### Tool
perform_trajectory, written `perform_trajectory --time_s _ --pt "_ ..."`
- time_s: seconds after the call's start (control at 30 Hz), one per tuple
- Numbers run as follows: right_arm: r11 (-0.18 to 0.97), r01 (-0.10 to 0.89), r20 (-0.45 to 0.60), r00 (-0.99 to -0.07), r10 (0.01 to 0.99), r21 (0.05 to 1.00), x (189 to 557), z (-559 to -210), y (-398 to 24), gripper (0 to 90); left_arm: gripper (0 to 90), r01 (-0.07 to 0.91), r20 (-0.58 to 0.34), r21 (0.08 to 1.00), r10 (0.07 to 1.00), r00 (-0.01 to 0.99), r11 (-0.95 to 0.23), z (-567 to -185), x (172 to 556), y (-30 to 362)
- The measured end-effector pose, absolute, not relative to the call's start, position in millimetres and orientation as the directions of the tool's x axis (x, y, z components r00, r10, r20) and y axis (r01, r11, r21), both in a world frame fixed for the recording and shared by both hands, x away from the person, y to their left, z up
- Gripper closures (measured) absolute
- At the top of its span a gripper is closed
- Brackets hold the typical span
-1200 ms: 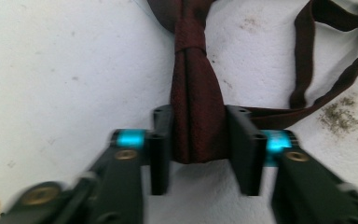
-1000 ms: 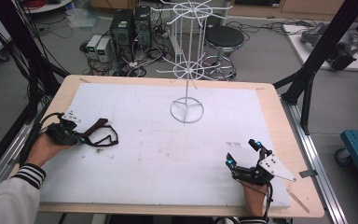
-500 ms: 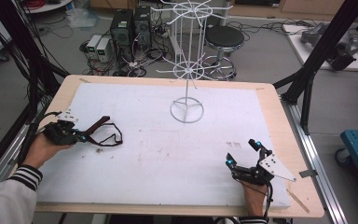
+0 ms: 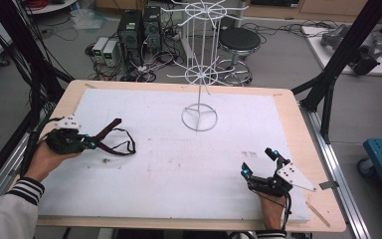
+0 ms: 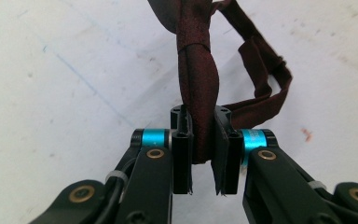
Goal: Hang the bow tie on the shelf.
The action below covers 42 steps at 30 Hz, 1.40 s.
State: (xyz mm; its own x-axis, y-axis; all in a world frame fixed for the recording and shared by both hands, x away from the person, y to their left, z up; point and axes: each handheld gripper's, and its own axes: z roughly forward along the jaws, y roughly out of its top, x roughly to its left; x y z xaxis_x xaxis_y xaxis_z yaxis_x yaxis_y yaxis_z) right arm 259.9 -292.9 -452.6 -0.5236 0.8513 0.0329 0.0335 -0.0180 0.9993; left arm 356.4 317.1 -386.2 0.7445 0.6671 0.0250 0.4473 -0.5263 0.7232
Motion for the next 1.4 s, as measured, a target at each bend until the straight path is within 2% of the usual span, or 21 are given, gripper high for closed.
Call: perform_trajectory --time_s 0.3,0.7,1.03,1.17,1.4 --pt "-0.018 0.038 0.035 -0.547 0.836 0.999 265.8 -442.1 -294.0 1.3 79.4 0.377 0.022 0.762 0.603 0.798 -0.526 -369.9 352.1 295.7" --pt "-0.028 0.053 0.056 -0.656 0.753 0.998 275.6 -407.3 -288.9 1.3 79.4 0.291 -0.002 0.821 0.506 0.863 -0.492 -351.8 344.1 259.5" --pt "0.06 0.056 0.005 -0.765 0.644 0.997 288.2 -377.4 -268.9 1.3 79.4 0.244 -0.03 0.853 0.424 0.905 -0.46 -348.5 342.0 231.8" --pt "0.104 0.057 -0.013 -0.82 0.572 0.993 294.2 -364.6 -254.9 1.3 79.4 0.226 -0.04 0.868 0.393 0.919 -0.441 -347.7 341.8 221.2" --pt "0.149 0.034 -0.048 -0.858 0.511 0.988 303.7 -347.7 -234.1 1.3 79.4 0.199 -0.041 0.872 0.34 0.94 -0.447 -346.0 341.7 201.9"
